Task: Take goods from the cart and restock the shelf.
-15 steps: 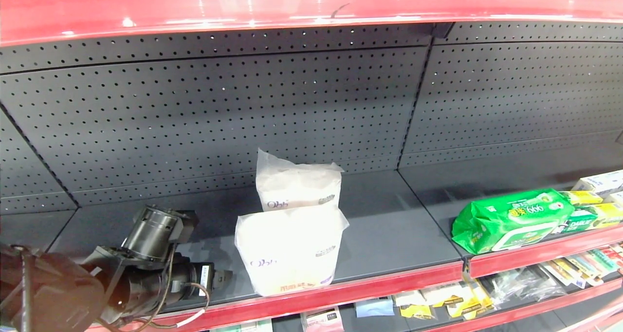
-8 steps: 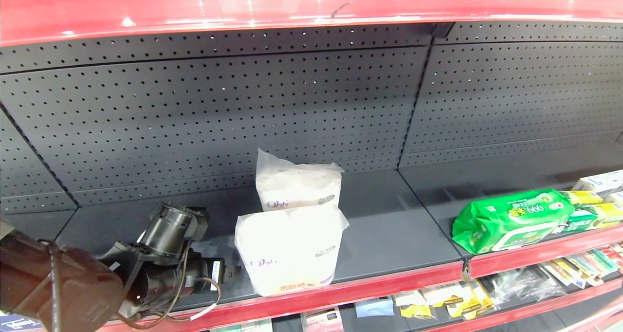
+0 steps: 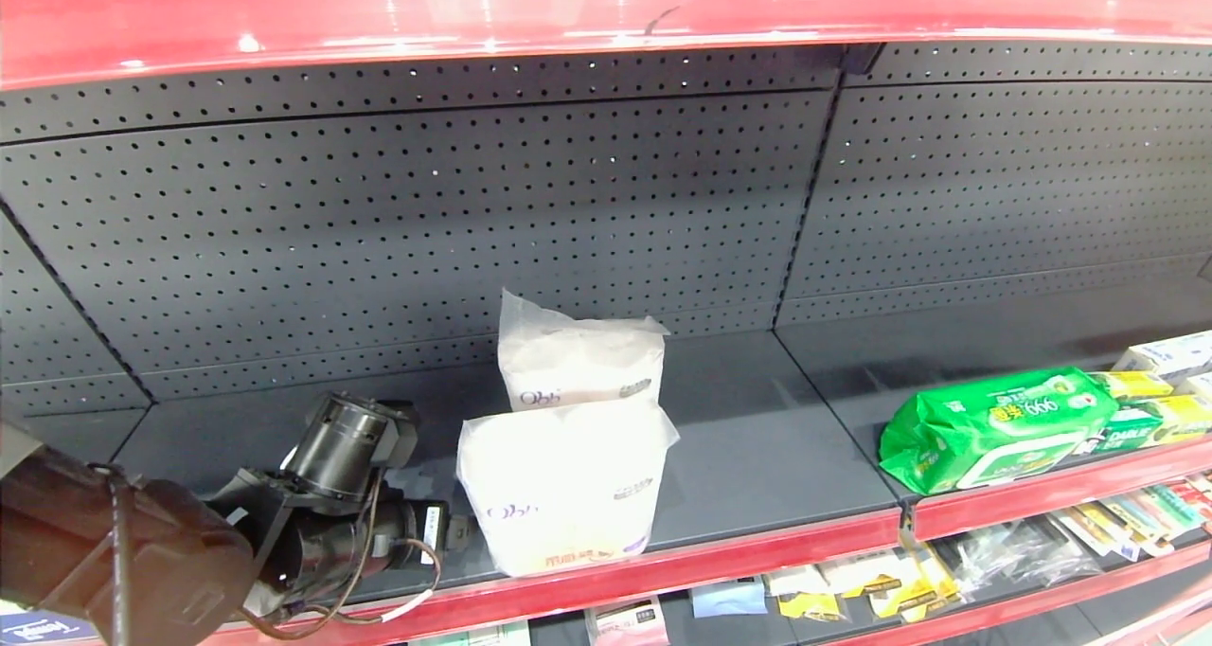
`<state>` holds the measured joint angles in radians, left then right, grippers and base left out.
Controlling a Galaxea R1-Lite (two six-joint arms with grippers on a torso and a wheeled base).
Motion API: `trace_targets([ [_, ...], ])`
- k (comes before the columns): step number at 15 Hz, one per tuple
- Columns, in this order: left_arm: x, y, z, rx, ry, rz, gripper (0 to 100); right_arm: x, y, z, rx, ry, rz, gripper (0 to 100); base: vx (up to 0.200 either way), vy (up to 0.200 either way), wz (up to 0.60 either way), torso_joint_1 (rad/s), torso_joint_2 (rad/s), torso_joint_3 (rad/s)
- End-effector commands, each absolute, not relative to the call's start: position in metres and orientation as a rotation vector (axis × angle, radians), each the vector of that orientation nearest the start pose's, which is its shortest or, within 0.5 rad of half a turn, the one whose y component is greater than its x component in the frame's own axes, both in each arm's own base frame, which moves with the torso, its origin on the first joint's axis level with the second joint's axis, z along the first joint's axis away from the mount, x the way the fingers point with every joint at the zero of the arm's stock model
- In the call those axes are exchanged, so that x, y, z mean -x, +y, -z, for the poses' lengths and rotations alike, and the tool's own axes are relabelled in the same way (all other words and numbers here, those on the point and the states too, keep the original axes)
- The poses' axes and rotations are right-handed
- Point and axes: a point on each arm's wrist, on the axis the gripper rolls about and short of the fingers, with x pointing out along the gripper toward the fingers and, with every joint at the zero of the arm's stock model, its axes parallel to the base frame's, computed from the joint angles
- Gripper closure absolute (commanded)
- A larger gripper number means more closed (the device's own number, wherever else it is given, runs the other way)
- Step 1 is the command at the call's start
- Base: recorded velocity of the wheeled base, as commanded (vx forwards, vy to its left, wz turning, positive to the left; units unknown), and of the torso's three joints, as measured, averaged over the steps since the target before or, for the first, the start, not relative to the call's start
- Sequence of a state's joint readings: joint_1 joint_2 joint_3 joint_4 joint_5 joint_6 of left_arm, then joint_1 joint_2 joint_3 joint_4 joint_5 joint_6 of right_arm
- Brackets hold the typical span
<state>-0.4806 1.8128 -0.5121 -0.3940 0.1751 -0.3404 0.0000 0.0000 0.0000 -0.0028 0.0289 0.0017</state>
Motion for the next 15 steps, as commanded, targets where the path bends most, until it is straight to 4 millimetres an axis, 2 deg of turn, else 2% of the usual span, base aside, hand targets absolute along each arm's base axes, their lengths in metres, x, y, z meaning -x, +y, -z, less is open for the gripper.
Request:
trace_targets([
  [1,-0.229,-0.117,-0.064,0.023,0.887,0.144,0,0.023,0.001,-0.076,-0.001,-0.003,-0.029,0,0.000,0.000,0.00,0.000,0.00,0.000],
  [15,-0.227,-0.128,-0.064,0.000,0.880,0.169,0,0.023,0.001,-0.076,-0.001,-0.003,-0.029,0,0.000,0.000,0.00,0.000,0.00,0.000],
])
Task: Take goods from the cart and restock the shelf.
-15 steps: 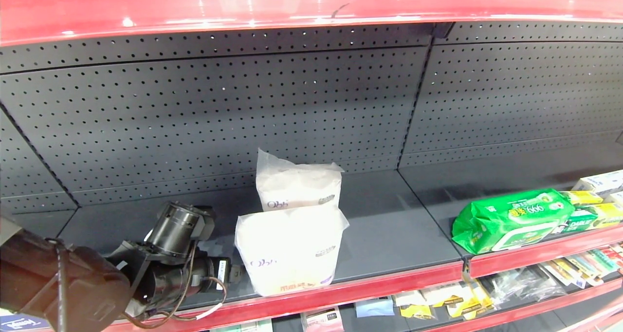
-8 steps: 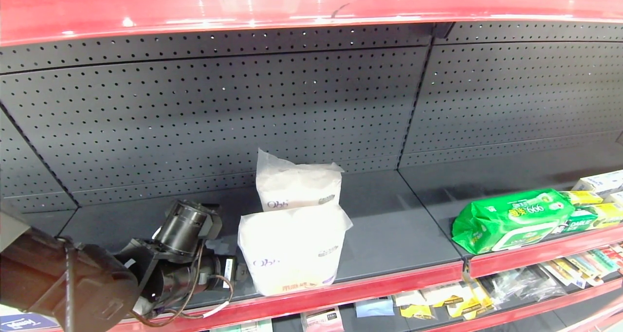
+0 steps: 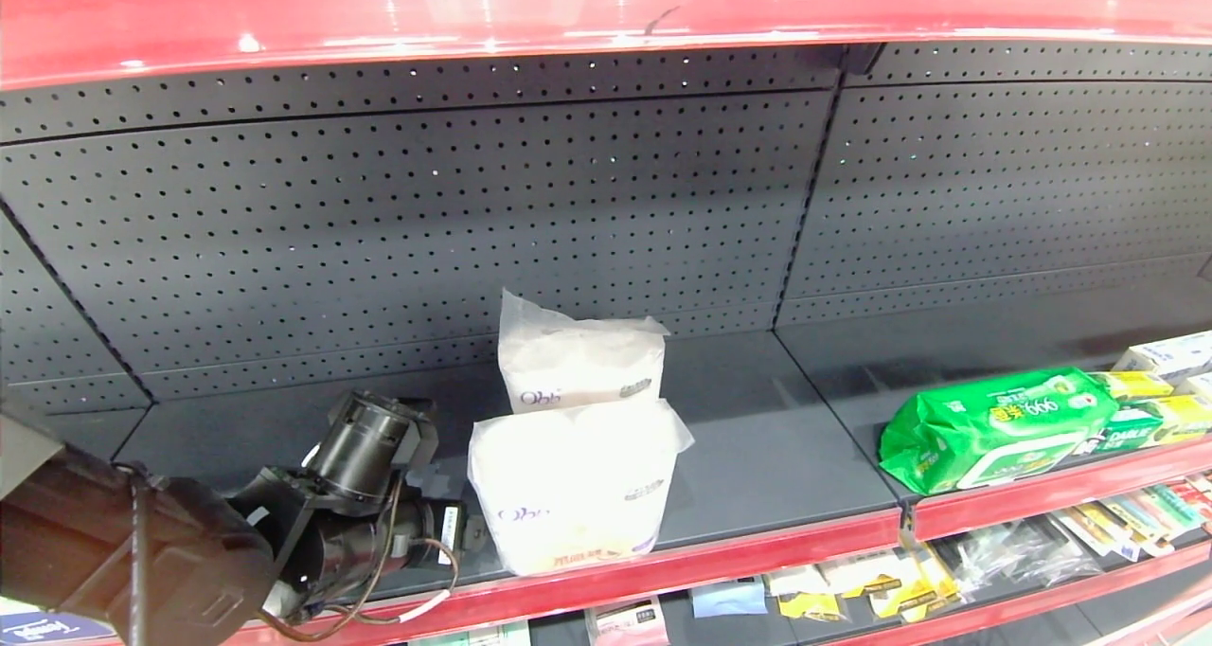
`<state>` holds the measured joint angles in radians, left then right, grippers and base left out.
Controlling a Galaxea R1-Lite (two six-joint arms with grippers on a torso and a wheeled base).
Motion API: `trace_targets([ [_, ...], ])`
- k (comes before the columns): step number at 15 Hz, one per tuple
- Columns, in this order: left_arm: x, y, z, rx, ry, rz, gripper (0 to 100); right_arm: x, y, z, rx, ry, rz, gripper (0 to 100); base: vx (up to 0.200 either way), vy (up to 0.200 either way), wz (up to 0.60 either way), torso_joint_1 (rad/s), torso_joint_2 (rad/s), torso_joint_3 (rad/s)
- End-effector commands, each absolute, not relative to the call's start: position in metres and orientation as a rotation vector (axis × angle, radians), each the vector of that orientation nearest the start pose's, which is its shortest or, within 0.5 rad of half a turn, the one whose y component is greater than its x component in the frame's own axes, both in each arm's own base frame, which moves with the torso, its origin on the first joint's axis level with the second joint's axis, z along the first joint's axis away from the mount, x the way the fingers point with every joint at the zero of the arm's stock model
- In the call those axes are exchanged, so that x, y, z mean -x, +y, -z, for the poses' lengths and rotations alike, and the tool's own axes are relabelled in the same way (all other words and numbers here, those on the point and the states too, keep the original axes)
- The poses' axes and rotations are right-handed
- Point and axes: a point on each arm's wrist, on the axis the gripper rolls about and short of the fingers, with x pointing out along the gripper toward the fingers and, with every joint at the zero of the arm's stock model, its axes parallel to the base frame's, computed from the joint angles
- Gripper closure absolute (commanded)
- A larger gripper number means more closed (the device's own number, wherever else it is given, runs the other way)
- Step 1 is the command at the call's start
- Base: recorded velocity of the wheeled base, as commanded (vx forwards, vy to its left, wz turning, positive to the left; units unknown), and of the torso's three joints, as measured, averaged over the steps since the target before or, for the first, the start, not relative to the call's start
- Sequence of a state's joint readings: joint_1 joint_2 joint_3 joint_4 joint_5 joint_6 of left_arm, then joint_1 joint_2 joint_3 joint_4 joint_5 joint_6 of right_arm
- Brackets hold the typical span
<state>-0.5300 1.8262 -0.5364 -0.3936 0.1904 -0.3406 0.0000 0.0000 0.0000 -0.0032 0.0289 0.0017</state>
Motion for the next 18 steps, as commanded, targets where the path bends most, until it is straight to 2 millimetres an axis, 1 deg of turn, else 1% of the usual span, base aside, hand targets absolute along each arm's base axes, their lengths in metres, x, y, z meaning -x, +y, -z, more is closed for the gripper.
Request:
trace_targets([
  [1,-0.227,-0.129,-0.064,0.001,0.878,0.170,0,0.023,0.001,-0.076,-0.002,-0.002,-0.029,0,0.000,0.000,0.00,0.000,0.00,0.000],
  [7,-0.227,-0.128,-0.063,-0.003,0.876,0.159,0,0.023,0.001,-0.076,-0.001,-0.003,-0.029,0,0.000,0.000,0.00,0.000,0.00,0.000],
  [15,-0.231,-0.117,-0.062,0.013,0.885,0.115,0,0.023,0.001,-0.076,-0.001,-0.003,-0.029,0,0.000,0.000,0.00,0.000,0.00,0.000],
  [18,-0.231,-0.120,-0.061,0.007,0.884,0.126,0,0.023,0.001,-0.076,-0.001,-0.003,-0.029,0,0.000,0.000,0.00,0.000,0.00,0.000],
])
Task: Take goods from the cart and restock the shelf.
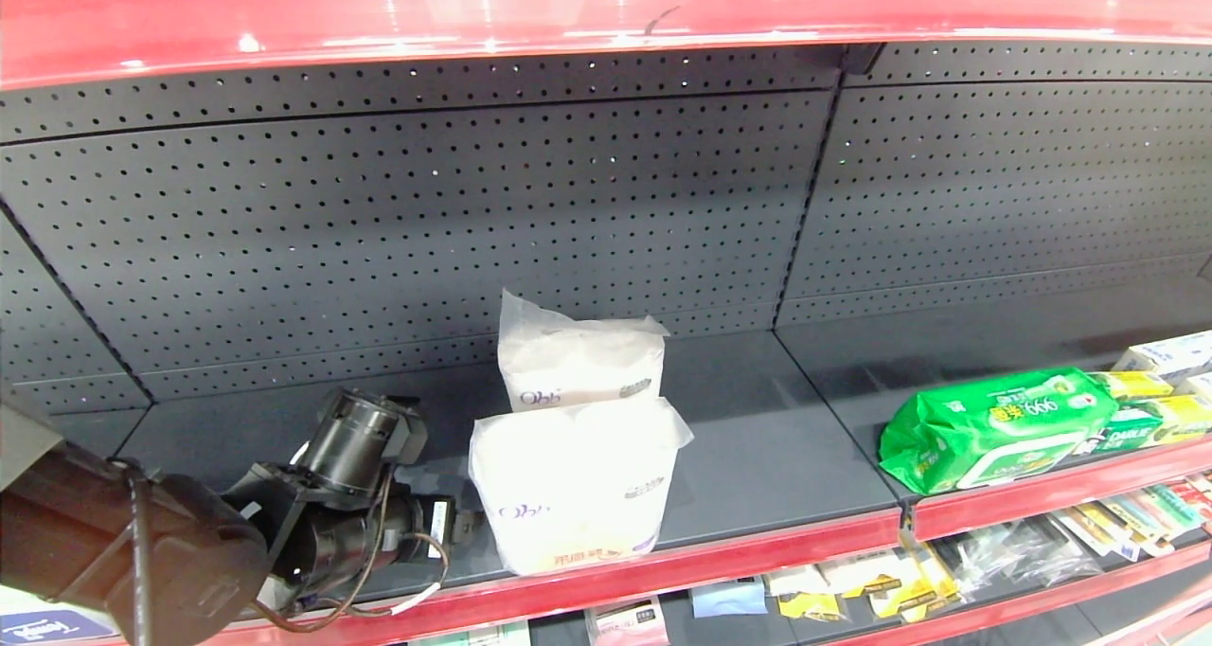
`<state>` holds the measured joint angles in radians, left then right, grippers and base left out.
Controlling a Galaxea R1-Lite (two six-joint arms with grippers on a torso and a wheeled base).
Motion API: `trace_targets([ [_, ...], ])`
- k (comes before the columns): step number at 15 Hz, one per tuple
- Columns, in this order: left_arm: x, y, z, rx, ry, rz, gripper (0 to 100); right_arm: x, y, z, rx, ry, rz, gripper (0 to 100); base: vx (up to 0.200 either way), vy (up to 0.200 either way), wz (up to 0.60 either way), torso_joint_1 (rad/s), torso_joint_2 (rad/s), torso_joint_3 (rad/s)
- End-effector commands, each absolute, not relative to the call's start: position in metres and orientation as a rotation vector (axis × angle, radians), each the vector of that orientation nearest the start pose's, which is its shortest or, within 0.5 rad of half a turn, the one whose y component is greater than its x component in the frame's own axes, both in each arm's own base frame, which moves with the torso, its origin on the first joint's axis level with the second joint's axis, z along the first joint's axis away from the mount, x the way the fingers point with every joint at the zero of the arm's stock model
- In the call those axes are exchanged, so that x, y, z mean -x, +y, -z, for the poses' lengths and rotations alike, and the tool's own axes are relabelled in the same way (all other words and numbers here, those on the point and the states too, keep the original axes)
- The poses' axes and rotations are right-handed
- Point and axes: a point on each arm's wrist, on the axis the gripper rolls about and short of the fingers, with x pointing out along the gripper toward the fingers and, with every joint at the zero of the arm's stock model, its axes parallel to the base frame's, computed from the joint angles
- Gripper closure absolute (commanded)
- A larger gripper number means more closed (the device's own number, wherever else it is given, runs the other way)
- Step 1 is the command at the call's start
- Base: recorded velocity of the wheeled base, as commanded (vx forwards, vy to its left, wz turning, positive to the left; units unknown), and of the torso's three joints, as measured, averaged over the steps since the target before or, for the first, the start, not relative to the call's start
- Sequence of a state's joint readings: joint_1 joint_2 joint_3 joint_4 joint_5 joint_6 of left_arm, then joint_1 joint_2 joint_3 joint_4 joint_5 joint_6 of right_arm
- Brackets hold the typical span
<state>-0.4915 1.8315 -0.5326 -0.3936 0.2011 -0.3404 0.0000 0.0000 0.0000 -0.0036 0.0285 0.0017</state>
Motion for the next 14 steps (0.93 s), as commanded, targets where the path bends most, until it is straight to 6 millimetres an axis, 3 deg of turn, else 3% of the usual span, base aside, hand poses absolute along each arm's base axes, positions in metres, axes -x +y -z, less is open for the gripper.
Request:
trace_targets([
  [1,-0.231,-0.122,-0.061,0.005,0.884,0.131,0,0.023,0.001,-0.076,-0.002,-0.002,-0.029,0,0.000,0.000,0.00,0.000,0.00,0.000],
  [14,-0.238,-0.135,-0.055,-0.018,0.886,0.163,0,0.023,0.001,-0.076,-0.002,-0.002,-0.029,0,0.000,0.000,0.00,0.000,0.00,0.000],
])
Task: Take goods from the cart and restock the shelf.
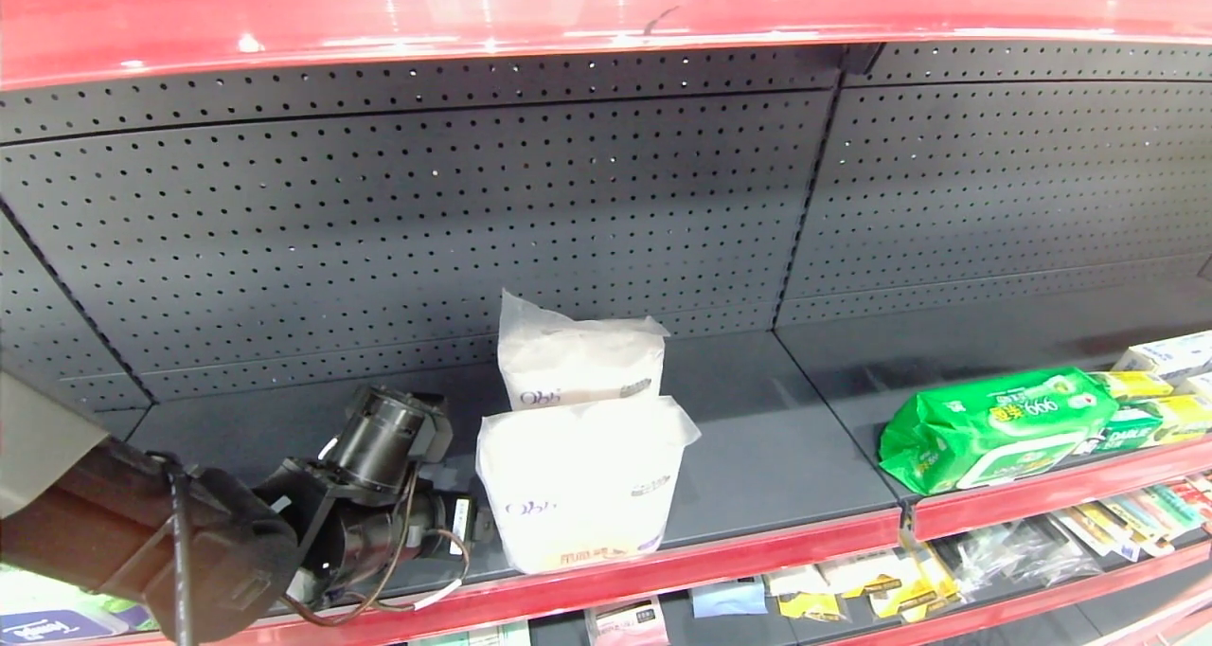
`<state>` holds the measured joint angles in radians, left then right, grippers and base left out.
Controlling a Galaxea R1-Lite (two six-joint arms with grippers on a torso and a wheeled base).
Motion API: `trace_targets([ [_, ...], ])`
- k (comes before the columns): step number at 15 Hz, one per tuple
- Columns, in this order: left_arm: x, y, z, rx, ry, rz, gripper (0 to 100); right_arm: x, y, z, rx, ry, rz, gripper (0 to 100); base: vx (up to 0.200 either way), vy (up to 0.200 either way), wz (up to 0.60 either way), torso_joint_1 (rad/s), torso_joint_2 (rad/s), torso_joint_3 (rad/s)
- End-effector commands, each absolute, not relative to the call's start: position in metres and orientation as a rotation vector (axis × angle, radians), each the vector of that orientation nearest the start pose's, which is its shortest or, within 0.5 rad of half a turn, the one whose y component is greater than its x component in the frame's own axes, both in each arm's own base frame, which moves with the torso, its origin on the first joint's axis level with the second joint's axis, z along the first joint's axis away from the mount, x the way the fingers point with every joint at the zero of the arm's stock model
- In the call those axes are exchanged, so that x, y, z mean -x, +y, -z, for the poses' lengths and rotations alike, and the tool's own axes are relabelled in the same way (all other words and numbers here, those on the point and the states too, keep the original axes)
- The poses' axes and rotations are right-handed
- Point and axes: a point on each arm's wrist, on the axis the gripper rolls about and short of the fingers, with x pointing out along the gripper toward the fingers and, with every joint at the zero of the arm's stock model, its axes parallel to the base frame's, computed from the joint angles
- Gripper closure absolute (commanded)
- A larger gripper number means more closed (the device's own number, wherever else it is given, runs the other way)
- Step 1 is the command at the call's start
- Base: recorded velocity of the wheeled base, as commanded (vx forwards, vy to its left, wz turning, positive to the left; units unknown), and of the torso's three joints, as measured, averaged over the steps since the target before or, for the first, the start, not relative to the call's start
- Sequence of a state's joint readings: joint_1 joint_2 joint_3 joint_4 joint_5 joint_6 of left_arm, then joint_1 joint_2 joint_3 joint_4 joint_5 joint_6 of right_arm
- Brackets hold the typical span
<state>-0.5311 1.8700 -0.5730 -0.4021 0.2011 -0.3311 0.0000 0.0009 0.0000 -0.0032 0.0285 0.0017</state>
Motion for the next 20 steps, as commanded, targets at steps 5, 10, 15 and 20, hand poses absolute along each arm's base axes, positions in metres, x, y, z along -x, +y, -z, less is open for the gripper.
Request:
trace_targets([
  [5,-0.2445,-0.1388,-0.0502,-0.017,0.882,0.164,0,0.0227,0.0007,-0.0760,-0.001,-0.003,-0.029,0,0.000,0.000,0.00,0.000,0.00,0.000],
  [10,-0.2433,-0.1416,-0.0509,-0.020,0.879,0.174,0,0.0227,0.0007,-0.0758,-0.002,-0.002,-0.029,0,0.000,0.000,0.00,0.000,0.00,0.000],
  [15,-0.2477,-0.1458,-0.0551,-0.014,0.859,0.184,0,0.0227,0.0007,-0.0760,-0.001,-0.003,-0.029,0,0.000,0.000,0.00,0.000,0.00,0.000],
  [20,-0.2483,-0.1461,-0.0536,-0.016,0.863,0.183,0,0.0227,0.0007,-0.0758,-0.002,-0.002,-0.029,0,0.000,0.000,0.00,0.000,0.00,0.000],
])
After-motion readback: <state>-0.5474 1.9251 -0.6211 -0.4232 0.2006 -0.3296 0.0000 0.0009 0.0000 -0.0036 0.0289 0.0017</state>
